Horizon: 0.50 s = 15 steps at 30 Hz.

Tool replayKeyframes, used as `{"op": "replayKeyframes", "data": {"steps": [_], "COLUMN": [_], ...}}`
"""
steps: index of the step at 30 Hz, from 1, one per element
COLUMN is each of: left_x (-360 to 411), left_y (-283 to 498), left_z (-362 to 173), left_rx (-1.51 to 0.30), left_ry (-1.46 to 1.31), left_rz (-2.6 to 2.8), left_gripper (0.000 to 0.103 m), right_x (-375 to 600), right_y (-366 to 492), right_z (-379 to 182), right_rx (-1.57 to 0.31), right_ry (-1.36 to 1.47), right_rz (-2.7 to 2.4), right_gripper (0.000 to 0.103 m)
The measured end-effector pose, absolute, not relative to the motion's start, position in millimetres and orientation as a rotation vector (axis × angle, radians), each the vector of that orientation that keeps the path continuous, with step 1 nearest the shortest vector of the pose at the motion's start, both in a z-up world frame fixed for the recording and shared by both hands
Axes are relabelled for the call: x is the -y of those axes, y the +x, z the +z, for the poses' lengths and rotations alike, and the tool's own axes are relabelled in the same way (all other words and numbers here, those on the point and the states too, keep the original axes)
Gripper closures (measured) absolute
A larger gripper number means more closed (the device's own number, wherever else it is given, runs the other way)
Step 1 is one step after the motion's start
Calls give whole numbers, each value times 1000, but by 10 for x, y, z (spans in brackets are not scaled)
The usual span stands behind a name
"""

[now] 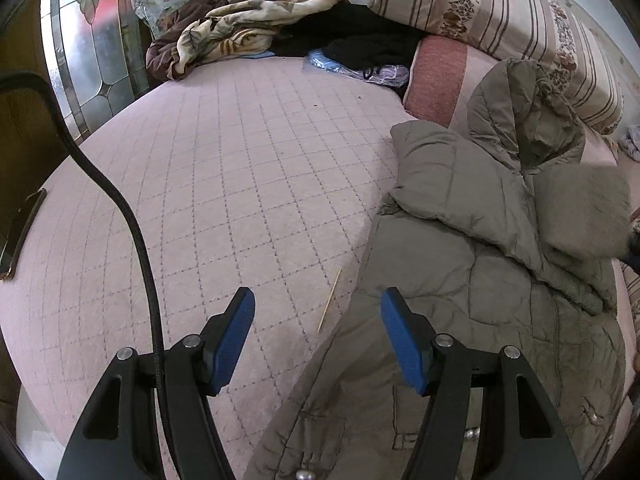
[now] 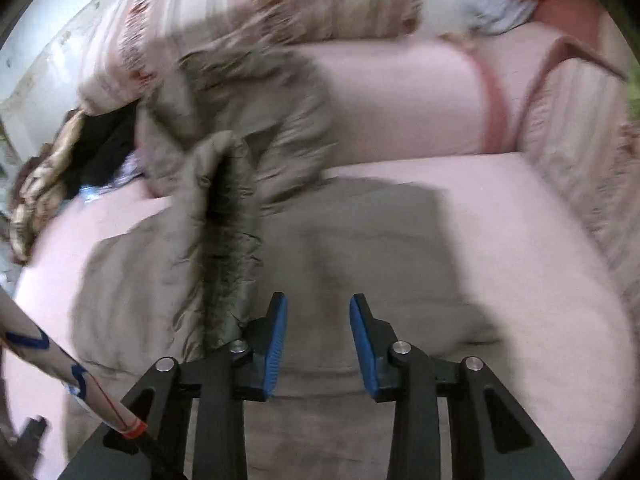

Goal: Fold large clothes

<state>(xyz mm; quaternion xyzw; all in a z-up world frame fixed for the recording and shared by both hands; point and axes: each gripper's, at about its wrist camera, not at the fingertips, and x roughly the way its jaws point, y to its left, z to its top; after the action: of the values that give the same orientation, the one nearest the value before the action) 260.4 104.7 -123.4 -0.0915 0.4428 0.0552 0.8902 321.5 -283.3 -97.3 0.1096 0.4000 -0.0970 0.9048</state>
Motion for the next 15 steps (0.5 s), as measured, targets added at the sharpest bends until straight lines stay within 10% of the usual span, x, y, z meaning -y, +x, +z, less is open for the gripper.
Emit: {"op": "replayKeyframes", "data": {"steps": [12,15], "left_x": [-999,-973], "left_y": [2684,2658], "left_z": [-1211,-1180], "left_rx": [-918,-918], "left_ry": [-180,-189], "left_rz": [87,67], "left_gripper": [38,38], "right_x": [1552,1635], "right_y": [3574,3146], "right_z": [-1351,-1245], "right_rx": [-958,-934], "right_ry": [107,40], "right_rz": [94,62], "right_gripper": [63,49]}}
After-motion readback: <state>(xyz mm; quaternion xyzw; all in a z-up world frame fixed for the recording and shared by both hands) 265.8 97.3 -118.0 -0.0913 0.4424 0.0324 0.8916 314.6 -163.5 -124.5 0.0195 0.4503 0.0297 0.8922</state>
